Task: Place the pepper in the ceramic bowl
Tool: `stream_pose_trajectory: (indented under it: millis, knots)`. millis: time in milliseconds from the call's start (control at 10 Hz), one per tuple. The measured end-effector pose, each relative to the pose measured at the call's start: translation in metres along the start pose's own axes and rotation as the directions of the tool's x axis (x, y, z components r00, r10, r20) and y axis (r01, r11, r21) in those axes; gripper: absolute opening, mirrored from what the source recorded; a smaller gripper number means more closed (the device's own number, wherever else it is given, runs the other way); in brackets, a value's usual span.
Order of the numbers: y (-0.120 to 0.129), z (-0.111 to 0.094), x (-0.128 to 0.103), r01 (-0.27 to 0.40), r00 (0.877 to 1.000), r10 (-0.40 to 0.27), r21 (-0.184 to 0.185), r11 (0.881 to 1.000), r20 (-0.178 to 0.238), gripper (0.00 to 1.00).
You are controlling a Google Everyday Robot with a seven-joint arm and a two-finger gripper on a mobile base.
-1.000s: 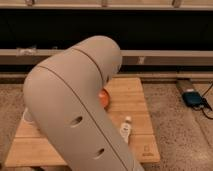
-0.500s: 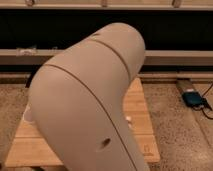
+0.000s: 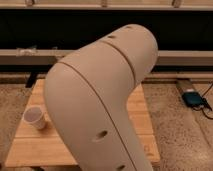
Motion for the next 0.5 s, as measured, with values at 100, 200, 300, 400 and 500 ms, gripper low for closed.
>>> stream_pose_trajectory:
  millis: [100, 200, 300, 400, 500]
  knots:
    - [-0.006, 0.002, -0.016, -0.005, 1.000, 0.005, 0.006, 1.000, -0.002, 0.21]
    - [-0.016, 0.007, -0.037, -0.017, 1.000, 0.018, 0.017, 1.000, -0.009, 0.32]
    - [-0.025, 0.011, -0.056, -0.031, 0.999, 0.031, 0.033, 0.999, -0.015, 0.43]
    - [-0.030, 0.017, -0.068, -0.039, 0.999, 0.040, 0.050, 0.998, -0.023, 0.53]
    - [-0.031, 0.022, -0.077, -0.042, 0.999, 0.044, 0.062, 0.997, -0.028, 0.63]
